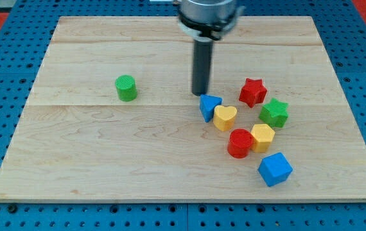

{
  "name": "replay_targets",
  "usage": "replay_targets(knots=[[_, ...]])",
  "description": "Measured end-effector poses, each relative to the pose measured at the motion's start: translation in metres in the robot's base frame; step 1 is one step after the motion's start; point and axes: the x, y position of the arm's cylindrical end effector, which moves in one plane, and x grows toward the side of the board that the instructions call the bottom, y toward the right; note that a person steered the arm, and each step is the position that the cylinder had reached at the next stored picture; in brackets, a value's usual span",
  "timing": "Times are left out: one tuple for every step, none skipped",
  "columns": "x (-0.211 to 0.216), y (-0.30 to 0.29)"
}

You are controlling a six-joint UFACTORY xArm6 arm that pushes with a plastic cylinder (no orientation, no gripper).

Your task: Push the yellow heart with triangle above the red circle

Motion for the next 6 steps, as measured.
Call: replay_targets(knots=[[-0.001, -0.007], [0.009, -0.028], [0.048, 0.021], [0.016, 0.001], [-0.033, -0.032], [-0.077, -0.1]])
